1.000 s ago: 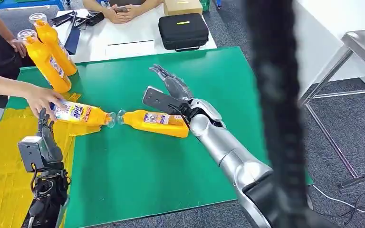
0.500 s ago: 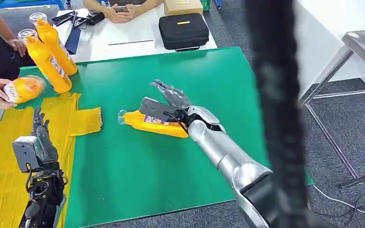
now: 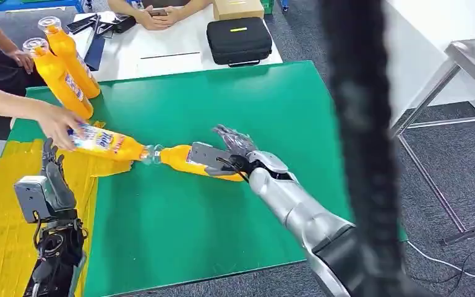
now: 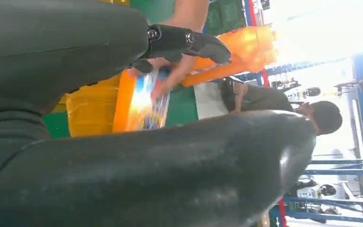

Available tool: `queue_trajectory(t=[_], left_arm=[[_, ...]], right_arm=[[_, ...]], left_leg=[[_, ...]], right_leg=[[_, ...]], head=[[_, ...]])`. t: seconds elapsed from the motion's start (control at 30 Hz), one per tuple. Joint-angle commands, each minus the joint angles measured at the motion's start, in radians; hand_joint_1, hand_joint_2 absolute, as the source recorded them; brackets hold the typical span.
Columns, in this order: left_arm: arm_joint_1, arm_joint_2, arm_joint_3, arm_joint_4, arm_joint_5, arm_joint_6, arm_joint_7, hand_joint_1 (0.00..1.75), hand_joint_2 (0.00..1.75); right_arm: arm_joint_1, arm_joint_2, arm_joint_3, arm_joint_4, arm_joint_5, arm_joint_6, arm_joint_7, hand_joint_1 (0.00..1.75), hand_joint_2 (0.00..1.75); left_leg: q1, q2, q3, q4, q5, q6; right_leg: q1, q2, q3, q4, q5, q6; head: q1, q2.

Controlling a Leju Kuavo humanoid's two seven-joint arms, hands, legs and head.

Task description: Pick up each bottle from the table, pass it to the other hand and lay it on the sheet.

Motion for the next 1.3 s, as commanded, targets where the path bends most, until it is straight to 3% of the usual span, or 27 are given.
queue_trajectory(t=[0.03,0.53,0.57,1.3], left_arm=[[-0.056,-0.013,-0.036,0.074,0.008,-0.003,0.001,0.0,0.0],[-0.021,0.003,-0.05,0.032,0.056,0.004,0.008,0.0,0.0],[-0.021,0.002,-0.05,0.032,0.056,0.004,0.008,0.0,0.0],[-0.015,0.015,-0.066,0.033,0.104,-0.023,0.029,0.0,0.0]], right_arm=[[-0.025,-0.002,0.046,0.184,0.035,0.028,0.071,0.0,1.75],[0.003,0.007,0.111,0.224,0.137,0.183,0.191,0.0,1.75],[0.007,0.007,0.11,0.225,0.136,0.182,0.19,1.71,1.75],[0.002,-0.012,0.051,0.198,0.114,0.116,0.152,1.75,1.75]], left_leg=[[0.002,-0.002,0.007,0.001,-0.003,-0.004],[0.002,0.001,0.007,0.0,-0.003,-0.004],[0.001,0.0,0.005,-0.001,-0.002,-0.003],[0.001,0.0,0.008,0.0,-0.002,-0.003]], right_leg=[[0.002,-0.004,0.009,-0.001,-0.004,0.0],[0.002,-0.002,0.008,-0.001,-0.003,-0.001],[0.001,-0.002,0.006,-0.001,-0.001,-0.001],[0.001,-0.002,0.009,-0.001,-0.001,-0.001]], head=[[0.0,0.0],[0.0,0.0],[0.0,0.0],[0.0,0.0]])
